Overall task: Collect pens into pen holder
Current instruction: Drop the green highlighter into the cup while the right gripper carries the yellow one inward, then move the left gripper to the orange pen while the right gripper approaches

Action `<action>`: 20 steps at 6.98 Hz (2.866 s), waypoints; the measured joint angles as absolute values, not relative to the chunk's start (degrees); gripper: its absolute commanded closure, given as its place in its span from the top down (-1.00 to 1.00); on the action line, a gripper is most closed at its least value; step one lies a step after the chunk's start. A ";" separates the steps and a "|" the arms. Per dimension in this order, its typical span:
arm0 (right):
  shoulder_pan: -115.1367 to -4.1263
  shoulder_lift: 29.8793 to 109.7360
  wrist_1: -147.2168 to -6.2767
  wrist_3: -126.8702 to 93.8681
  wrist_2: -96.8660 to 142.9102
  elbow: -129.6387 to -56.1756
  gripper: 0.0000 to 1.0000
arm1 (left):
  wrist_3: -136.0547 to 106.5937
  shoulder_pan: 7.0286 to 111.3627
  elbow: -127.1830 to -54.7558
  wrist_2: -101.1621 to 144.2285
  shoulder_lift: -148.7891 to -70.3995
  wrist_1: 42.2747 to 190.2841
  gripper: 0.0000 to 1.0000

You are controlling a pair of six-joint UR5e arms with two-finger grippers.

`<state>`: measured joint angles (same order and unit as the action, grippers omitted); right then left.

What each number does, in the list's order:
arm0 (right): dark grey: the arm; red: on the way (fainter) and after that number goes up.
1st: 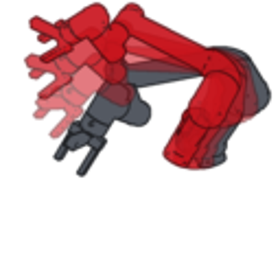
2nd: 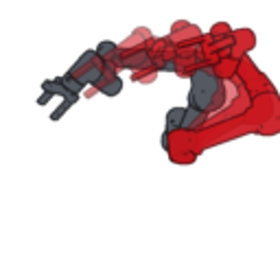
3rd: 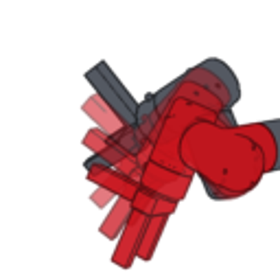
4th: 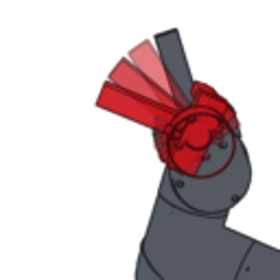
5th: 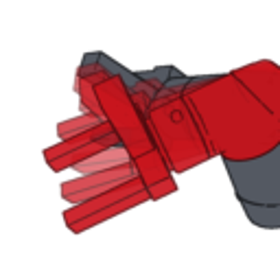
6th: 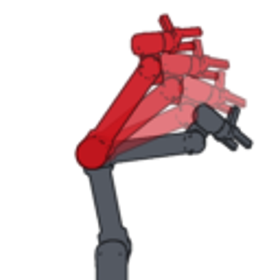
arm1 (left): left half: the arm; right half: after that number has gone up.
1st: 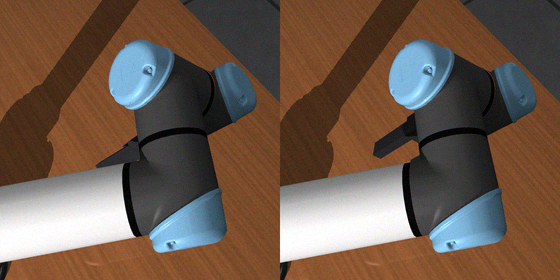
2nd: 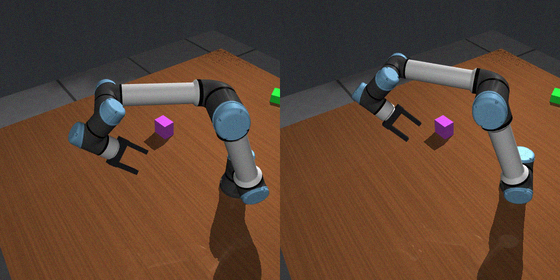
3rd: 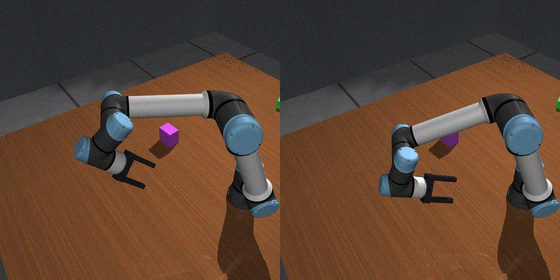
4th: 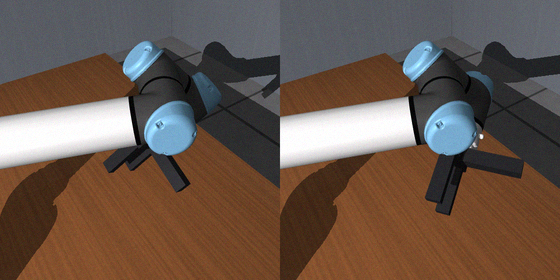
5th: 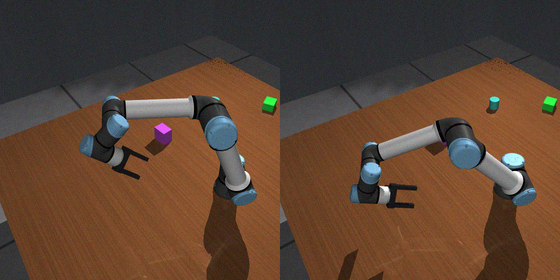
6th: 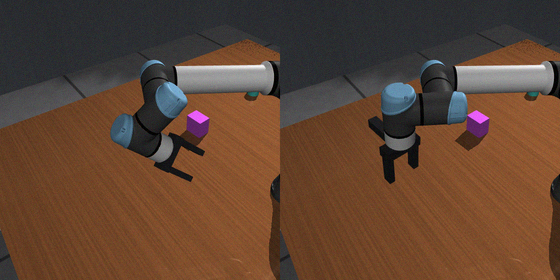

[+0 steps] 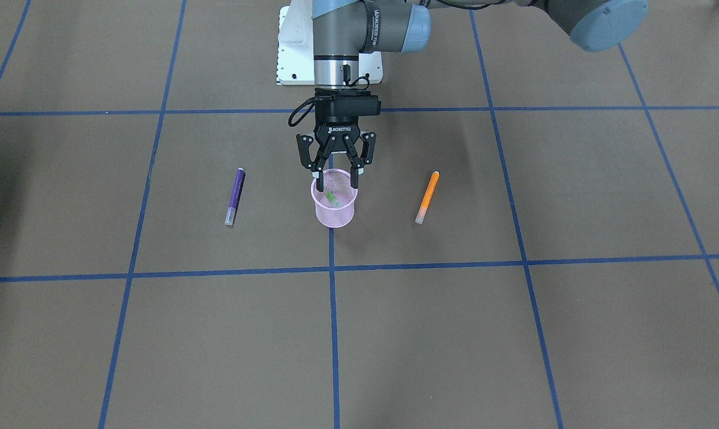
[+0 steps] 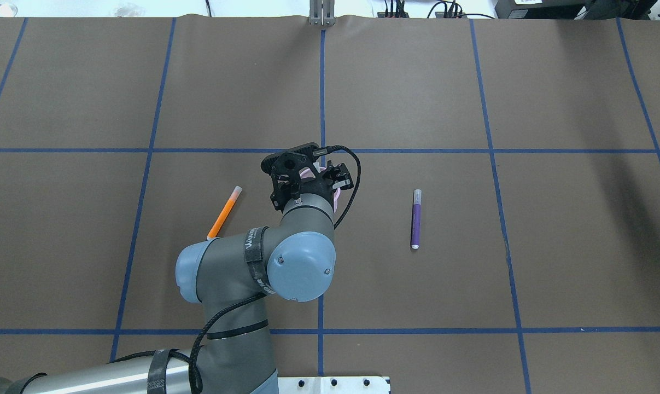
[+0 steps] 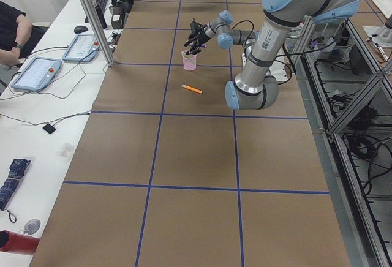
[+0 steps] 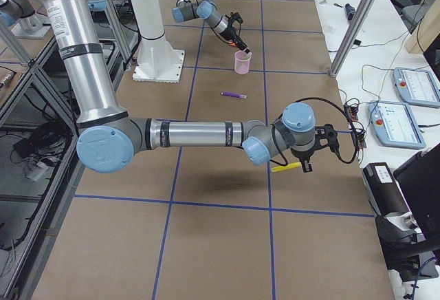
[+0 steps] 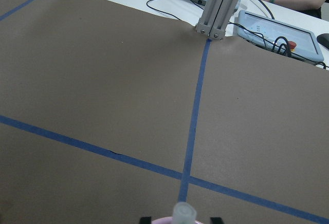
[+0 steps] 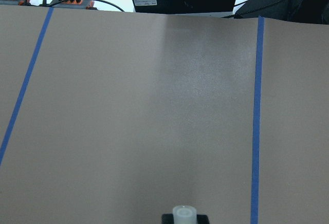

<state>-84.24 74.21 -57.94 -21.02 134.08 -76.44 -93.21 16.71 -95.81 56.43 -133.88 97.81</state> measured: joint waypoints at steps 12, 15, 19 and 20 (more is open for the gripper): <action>-69.59 69.73 -57.35 -51.47 121.96 -93.57 -1.00 | -45.96 36.31 -95.05 110.23 -127.78 88.50 0.96; -66.38 69.70 -57.14 -53.93 118.81 -95.86 -1.00 | -44.92 36.45 -88.26 115.95 -127.61 94.89 0.96; -63.27 69.70 -57.13 -54.54 116.19 -97.88 -1.00 | -44.30 36.64 -85.93 117.06 -126.60 95.43 0.87; -62.96 69.68 -57.13 -54.56 116.14 -98.17 -1.00 | -44.03 36.65 -85.53 117.07 -126.52 95.47 0.80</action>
